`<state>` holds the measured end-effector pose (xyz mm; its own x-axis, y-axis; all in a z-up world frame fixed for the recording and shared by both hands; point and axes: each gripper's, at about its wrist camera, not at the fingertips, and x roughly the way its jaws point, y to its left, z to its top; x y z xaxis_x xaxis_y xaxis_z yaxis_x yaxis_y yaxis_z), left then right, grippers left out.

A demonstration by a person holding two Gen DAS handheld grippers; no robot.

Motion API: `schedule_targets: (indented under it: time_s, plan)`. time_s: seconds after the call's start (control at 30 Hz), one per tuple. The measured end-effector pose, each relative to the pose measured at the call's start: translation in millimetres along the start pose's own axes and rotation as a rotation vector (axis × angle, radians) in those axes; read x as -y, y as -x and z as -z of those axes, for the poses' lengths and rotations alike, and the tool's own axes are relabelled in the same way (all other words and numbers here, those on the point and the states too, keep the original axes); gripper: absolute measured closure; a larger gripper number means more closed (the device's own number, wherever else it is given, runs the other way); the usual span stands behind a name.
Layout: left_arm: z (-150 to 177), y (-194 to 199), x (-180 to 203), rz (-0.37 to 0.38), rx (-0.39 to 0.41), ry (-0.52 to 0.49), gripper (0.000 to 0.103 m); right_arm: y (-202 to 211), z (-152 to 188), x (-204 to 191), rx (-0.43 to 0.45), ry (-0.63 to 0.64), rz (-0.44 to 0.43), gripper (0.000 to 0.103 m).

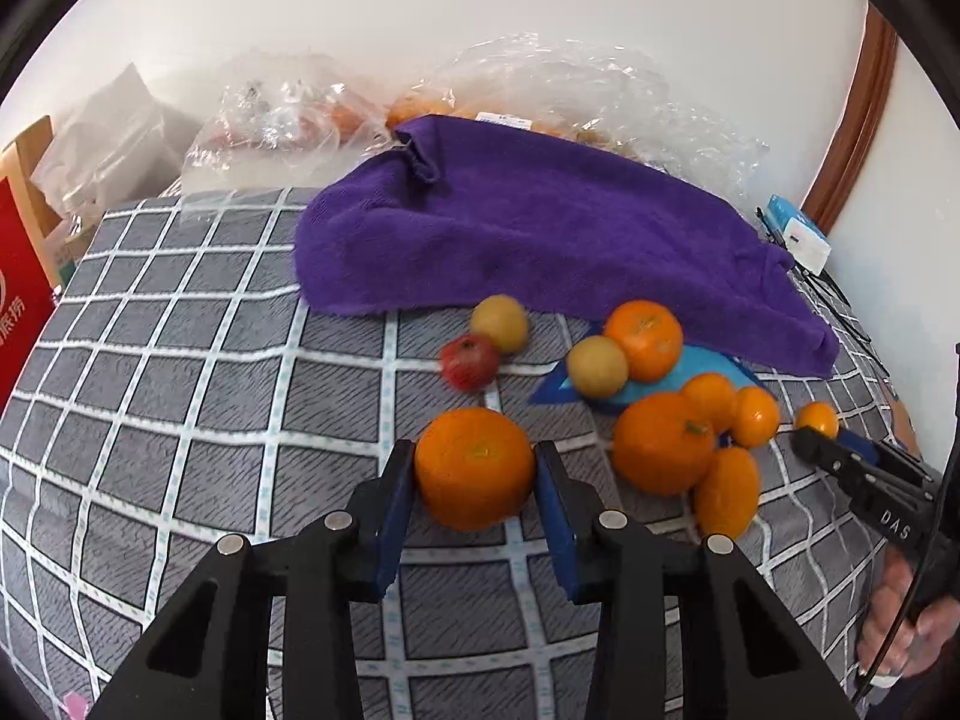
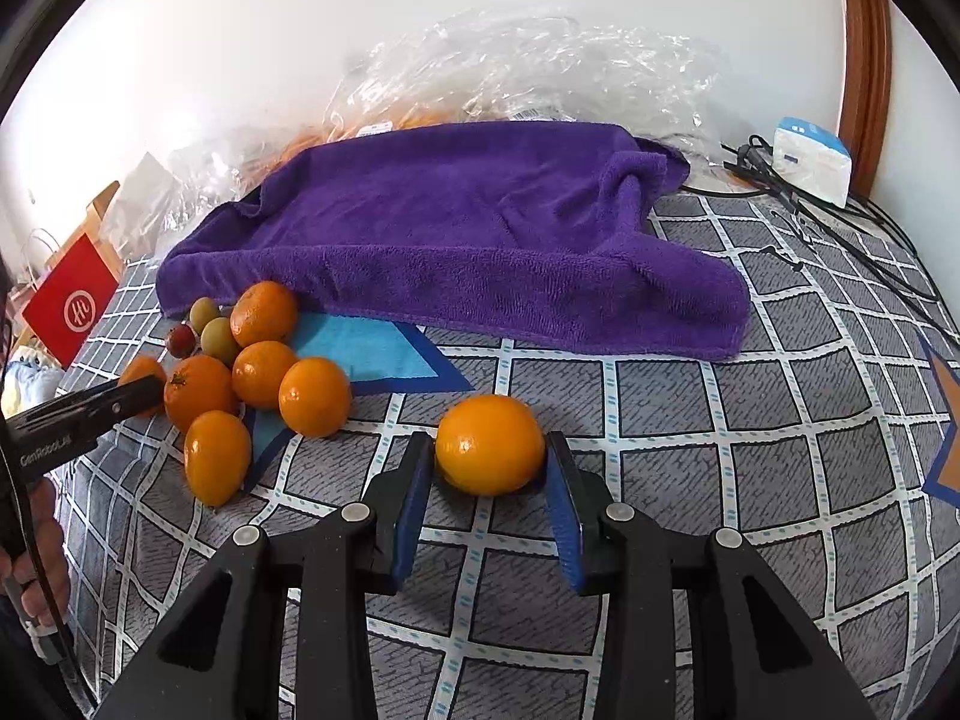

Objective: Organize fruits
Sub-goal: 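Lift both held oranges and carry them over the purple towel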

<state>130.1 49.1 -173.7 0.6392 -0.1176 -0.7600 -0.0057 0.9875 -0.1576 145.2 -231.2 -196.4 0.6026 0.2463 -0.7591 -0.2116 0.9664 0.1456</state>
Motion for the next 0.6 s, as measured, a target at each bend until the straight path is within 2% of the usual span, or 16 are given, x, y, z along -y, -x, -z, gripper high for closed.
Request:
schedule_targets:
  time_s: [0.37,0.6]
  plan:
    - [6,4,-3,0.028,0.023,0.018,0.062,-1,0,1,0.002,-0.003,0.000,0.066]
    - [10,13,-7,0.043,0.070,0.046,0.065,3,1,5,0.020,-0.031,0.007,0.066]
